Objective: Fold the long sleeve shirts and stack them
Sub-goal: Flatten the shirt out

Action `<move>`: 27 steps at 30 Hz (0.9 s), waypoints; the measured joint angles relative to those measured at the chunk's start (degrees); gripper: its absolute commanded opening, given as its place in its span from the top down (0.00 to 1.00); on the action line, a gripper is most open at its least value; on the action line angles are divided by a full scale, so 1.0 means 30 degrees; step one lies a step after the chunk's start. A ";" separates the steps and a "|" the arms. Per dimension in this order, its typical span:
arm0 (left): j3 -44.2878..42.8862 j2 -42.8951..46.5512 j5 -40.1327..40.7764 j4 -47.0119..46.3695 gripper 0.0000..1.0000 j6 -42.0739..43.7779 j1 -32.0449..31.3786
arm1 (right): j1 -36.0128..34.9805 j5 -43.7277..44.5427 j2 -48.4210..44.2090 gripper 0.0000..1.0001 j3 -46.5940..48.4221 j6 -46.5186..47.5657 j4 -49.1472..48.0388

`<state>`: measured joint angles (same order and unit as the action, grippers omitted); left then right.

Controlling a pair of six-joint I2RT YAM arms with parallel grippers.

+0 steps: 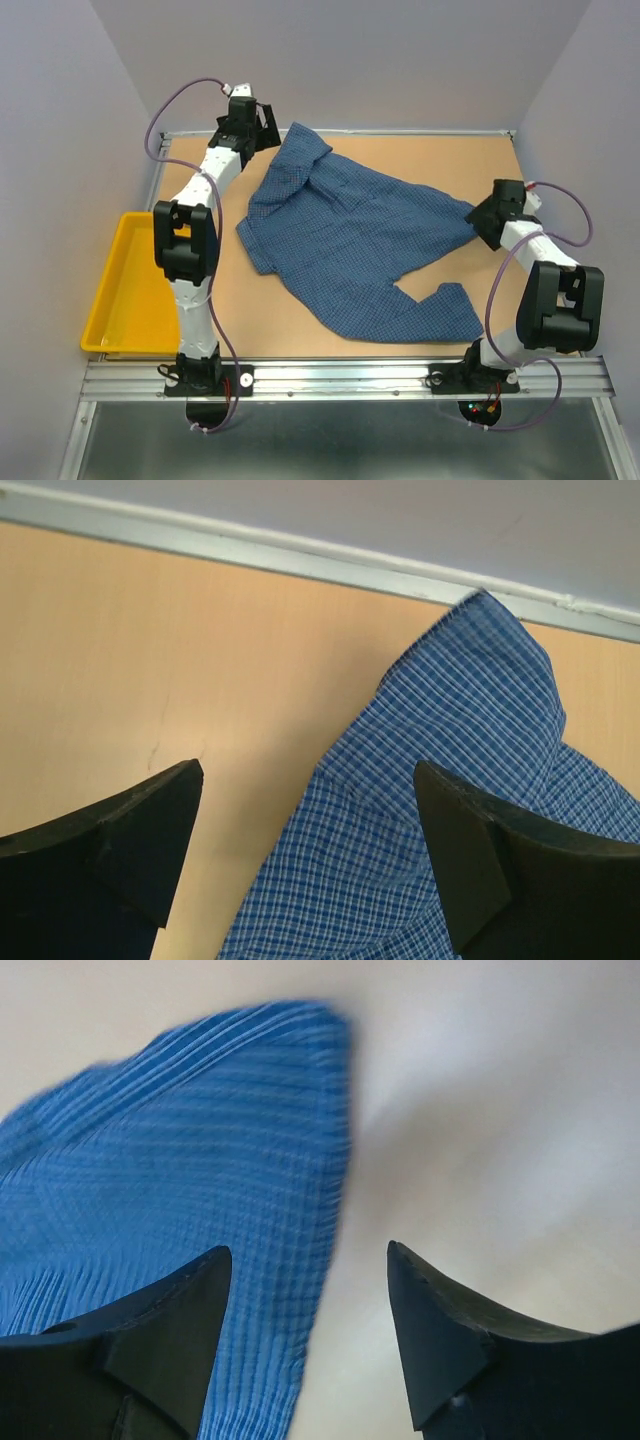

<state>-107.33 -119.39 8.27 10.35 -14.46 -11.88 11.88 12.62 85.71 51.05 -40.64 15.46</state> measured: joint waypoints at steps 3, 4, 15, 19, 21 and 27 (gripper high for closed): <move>0.1479 0.0925 -0.0262 0.0204 0.01 -0.0699 -0.0073 | -0.1581 0.0066 -0.0204 0.30 0.0619 0.0984 0.0488; 0.2463 0.1807 -0.0277 0.0357 0.01 -0.0925 -0.0182 | -0.2659 0.0080 -0.0204 0.30 0.1253 0.1399 0.0619; 1.4484 0.9821 -0.1384 -0.0474 0.17 -0.4393 -0.5428 | -0.8830 -0.2943 0.0357 0.34 0.4080 0.5719 0.0554; 1.7252 0.8517 -0.1217 0.0066 0.19 -0.5377 -0.4889 | -1.1140 -0.3985 0.1056 0.36 0.3322 0.5909 0.0444; 1.7726 0.8182 -0.1115 0.0226 0.19 -0.5595 -0.4539 | -1.2313 -0.4371 0.1268 0.36 0.2419 0.5829 0.0670; 1.7733 0.8123 -0.0889 0.0080 0.19 -0.5858 -0.3606 | -1.5781 -0.5428 0.2047 0.36 0.0138 0.4597 0.1464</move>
<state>-54.13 -95.02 5.61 10.59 -32.03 -22.70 -35.46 -3.66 91.85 51.46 -26.85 19.86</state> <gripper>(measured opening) 0.807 0.638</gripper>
